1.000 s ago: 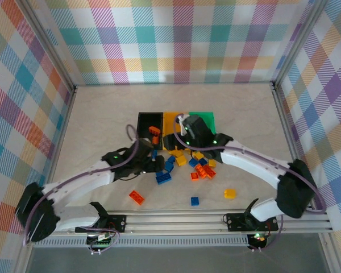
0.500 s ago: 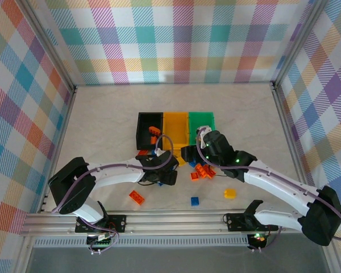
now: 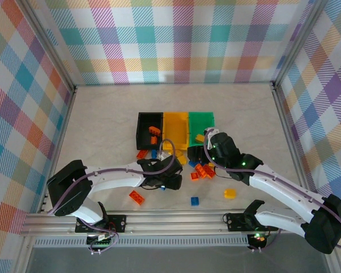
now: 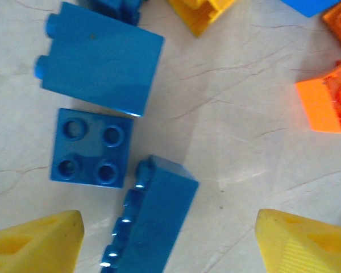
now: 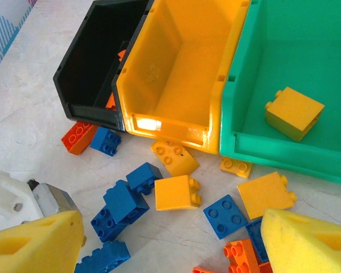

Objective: Sort the legos into containers by color

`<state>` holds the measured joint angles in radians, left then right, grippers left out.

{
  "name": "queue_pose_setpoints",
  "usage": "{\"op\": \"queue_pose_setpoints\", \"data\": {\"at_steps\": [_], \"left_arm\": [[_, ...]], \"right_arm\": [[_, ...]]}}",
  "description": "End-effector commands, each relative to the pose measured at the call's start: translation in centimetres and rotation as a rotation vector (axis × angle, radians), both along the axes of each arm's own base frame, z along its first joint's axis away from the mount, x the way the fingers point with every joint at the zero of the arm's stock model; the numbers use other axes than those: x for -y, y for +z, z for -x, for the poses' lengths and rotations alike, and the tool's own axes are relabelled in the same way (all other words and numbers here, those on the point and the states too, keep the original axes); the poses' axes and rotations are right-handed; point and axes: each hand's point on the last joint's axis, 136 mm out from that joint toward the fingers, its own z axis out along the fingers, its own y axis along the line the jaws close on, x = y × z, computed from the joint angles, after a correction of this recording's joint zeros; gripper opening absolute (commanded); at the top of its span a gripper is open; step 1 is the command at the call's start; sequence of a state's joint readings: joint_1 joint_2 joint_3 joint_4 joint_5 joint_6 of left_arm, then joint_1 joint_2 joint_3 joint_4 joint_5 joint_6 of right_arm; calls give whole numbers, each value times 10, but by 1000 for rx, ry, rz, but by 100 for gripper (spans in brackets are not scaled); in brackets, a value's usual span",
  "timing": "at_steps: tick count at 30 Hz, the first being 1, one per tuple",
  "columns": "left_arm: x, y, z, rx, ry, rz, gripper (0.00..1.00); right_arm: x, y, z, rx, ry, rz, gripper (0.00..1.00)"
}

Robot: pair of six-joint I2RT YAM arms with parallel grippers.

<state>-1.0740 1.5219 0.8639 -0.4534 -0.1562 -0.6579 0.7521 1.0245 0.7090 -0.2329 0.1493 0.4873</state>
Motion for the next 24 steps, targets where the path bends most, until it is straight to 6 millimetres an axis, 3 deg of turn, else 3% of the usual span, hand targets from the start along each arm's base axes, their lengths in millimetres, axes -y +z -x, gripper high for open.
{"op": "queue_pose_setpoints", "data": {"at_steps": [1,9,16,20,24], "left_arm": [[-18,-7,3,-2,-1,-125,69],[-14,-25,17,-35,-44,-148,43],[-9,-11,15,-15,-38,-110,17],[-3,23,6,41,-28,-46,12],[-1,79,-41,142,50,46,11]], "right_arm": [[3,-1,1,-5,-11,-14,82],[4,1,0,4,-22,-21,82],[6,3,-1,9,-29,-24,82],[8,3,0,8,-36,-26,83],[13,0,0,7,-54,-24,82]]}}
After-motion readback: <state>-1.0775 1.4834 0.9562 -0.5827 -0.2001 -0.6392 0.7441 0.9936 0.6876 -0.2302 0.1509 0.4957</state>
